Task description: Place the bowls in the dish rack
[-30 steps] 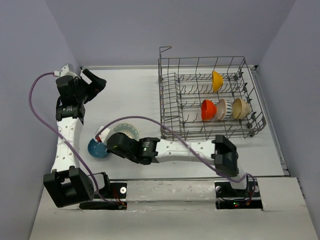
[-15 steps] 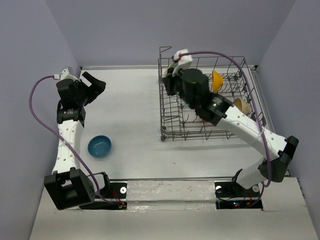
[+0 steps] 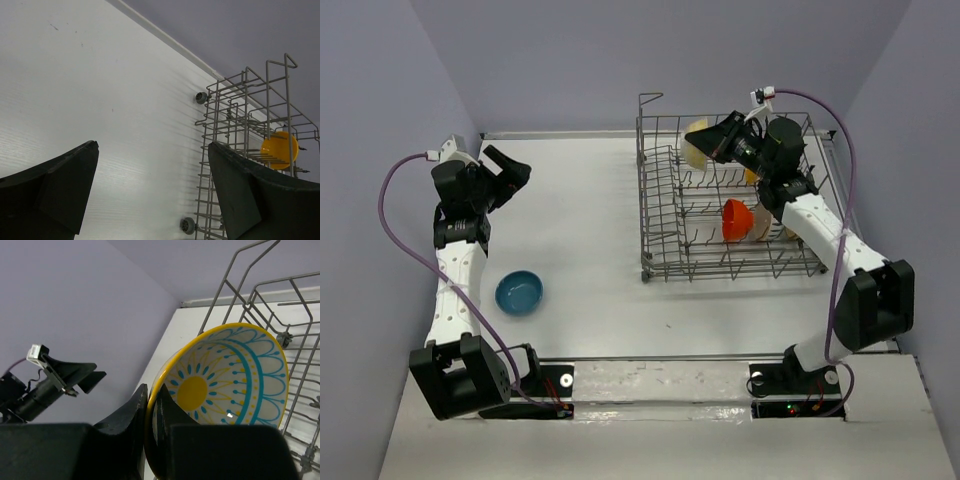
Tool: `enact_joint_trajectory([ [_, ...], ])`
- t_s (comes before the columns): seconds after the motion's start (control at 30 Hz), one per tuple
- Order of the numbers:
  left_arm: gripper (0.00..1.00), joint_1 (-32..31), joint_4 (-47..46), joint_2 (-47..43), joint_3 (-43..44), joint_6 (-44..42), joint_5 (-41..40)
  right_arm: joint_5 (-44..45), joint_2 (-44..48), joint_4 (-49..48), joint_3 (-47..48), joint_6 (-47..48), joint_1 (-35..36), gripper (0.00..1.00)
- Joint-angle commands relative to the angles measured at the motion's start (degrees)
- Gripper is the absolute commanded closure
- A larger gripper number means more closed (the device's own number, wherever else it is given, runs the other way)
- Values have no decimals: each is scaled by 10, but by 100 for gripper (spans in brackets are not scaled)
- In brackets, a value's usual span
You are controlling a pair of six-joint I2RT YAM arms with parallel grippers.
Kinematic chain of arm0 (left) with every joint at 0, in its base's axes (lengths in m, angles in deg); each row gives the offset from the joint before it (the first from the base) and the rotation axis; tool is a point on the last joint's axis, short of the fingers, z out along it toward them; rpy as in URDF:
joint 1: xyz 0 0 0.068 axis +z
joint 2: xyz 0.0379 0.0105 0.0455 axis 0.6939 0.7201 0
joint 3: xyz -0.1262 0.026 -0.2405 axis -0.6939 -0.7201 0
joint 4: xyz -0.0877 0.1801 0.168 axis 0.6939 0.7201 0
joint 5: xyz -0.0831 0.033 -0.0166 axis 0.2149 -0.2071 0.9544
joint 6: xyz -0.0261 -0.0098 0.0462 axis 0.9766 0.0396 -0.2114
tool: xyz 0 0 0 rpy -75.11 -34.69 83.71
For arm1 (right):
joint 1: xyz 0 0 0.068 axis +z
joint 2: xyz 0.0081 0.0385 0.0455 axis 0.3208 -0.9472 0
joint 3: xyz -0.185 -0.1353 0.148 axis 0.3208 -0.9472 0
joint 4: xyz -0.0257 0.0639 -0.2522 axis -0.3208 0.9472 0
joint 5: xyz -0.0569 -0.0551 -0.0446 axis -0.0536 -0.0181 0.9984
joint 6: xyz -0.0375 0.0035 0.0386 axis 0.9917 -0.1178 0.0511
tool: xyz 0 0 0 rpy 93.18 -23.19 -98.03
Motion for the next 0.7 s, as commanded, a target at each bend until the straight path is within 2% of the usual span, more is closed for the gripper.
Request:
enact_joint_trajectory([
  [0.0,1,2,-25,-6,-3,-5,11,-145,-33,-221,-10,-149,-27,99],
  [0.23,1,3,-25,-6,-5,-5,12,-183,-120,-320,-2,-243,-32,99],
  [0.67,1,3,-25,-6,-6,-6,13,-182,-252,-316,68,-282,-32,99],
])
